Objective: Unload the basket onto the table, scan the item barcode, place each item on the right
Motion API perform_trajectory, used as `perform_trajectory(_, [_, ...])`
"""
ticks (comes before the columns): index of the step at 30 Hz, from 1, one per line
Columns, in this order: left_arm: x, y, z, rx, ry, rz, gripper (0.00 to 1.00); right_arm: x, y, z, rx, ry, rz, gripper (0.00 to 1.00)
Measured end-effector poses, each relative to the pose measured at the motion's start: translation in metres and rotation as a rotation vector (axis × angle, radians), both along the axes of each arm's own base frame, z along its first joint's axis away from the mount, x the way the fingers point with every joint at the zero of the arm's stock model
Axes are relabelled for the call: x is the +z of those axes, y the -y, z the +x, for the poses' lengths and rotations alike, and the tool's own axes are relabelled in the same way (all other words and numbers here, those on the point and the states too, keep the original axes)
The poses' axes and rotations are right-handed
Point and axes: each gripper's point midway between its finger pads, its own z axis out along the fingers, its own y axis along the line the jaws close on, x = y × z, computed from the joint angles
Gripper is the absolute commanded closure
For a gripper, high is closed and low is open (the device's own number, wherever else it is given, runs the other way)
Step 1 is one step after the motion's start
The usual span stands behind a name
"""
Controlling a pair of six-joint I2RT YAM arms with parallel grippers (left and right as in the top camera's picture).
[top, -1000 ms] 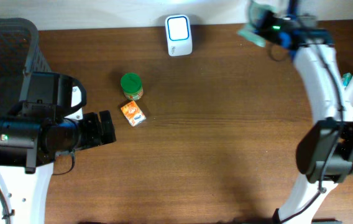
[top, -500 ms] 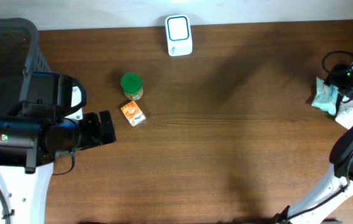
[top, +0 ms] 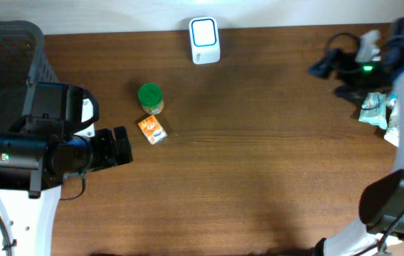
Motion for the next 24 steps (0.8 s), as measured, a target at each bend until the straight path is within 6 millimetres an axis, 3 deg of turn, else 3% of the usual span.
perform_trajectory(3, [0.0, 0.0, 0.0, 0.0, 0.0, 0.0, 0.01, -0.017, -0.068, -0.01, 0.166, -0.049, -0.05, 0.02])
perform_trajectory(9, [0.0, 0.0, 0.0, 0.0, 0.0, 0.0, 0.01, -0.03, -0.128, -0.024, 0.326, -0.051, -0.209, 0.01])
perform_trajectory(13, [0.0, 0.0, 0.0, 0.0, 0.0, 0.0, 0.01, -0.031, -0.139, -0.027, 0.356, -0.048, -0.239, 0.01])
perform_trajectory(22, [0.002, 0.0, 0.006, 0.002, 0.026, 0.001, 0.01, -0.032, -0.137, -0.026, 0.352, -0.044, -0.253, 0.01])
perform_trajectory(24, [0.008, 0.001, 0.019, 0.001, 0.083, -0.006, 0.01, -0.032, -0.137, -0.026, 0.353, -0.044, -0.253, 0.01])
